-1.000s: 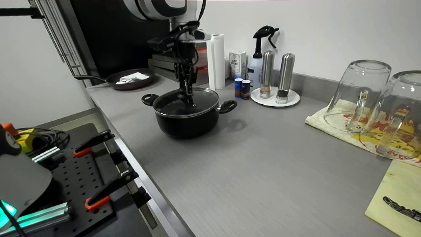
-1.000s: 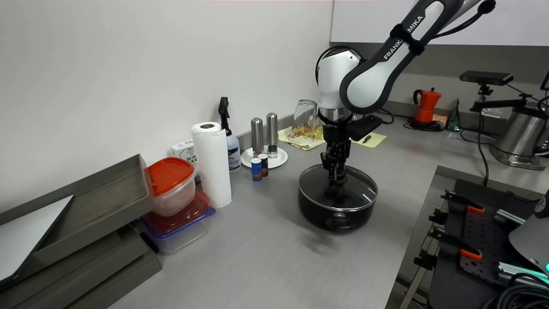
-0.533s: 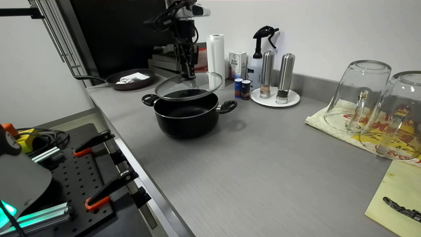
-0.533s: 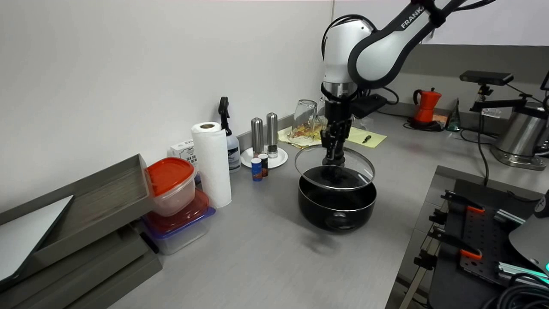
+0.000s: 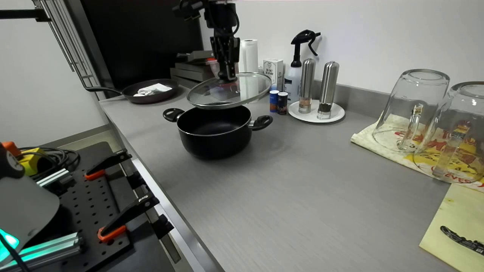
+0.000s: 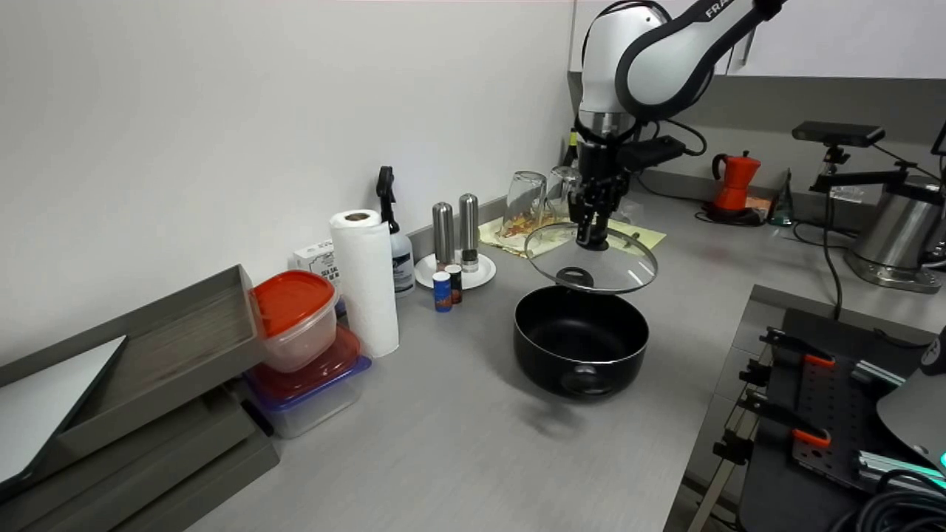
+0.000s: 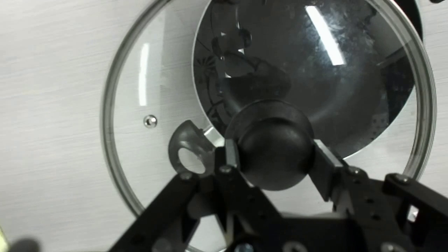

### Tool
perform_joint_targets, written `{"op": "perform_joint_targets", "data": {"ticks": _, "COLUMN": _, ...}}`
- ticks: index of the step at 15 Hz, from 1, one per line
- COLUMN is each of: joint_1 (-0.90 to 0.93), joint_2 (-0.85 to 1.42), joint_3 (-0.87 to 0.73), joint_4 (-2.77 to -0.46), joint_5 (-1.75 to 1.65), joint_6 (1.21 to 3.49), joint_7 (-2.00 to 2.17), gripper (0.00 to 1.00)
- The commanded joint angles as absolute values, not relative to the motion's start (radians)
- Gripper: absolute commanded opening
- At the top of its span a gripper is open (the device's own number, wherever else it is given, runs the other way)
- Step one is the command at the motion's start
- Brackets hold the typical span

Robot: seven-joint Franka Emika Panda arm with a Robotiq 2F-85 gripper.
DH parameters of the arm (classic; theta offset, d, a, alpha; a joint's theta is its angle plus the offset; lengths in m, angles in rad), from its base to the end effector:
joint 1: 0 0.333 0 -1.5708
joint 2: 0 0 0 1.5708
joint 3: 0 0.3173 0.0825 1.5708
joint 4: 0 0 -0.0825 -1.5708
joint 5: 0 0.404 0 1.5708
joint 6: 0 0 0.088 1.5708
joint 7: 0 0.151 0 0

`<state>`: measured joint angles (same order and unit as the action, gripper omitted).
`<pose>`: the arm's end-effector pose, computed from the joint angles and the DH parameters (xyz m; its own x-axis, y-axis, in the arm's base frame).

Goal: Take the lid off the pot

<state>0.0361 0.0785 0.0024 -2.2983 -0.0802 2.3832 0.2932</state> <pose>0.5352 0.0174 0.2581 0.9806 -0.1948 0.0206 -0.1956 -0.9793 0.0515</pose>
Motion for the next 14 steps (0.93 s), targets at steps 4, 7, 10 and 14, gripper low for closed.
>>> {"op": "perform_joint_targets", "data": {"ticks": 4, "joint_1": -0.06, "joint_2": 0.064, "joint_3": -0.076, "joint_4": -2.303, "joint_5": -0.028, "joint_6": 2.362, "joint_7": 0.279, "gripper": 0.26}}
{"op": "perform_joint_targets", "data": {"ticks": 7, "joint_1": -0.103, "joint_2": 0.077, "joint_3": -0.113, "joint_4": -2.304, "joint_5": 0.003, "joint_6": 2.367, "joint_7": 0.279, "gripper": 0.26}}
{"op": "perform_joint_targets", "data": {"ticks": 10, "joint_1": -0.138, "joint_2": 0.103, "joint_3": -0.143, "joint_4": -2.303, "joint_5": 0.042, "joint_6": 2.379, "joint_7": 0.282, "gripper": 0.26}}
{"op": "perform_joint_targets", "data": {"ticks": 14, "joint_1": -0.176, "joint_2": 0.168, "joint_3": -0.173, "joint_4": -2.295, "joint_5": 0.105, "joint_6": 2.405, "joint_7": 0.28, "gripper": 0.26}}
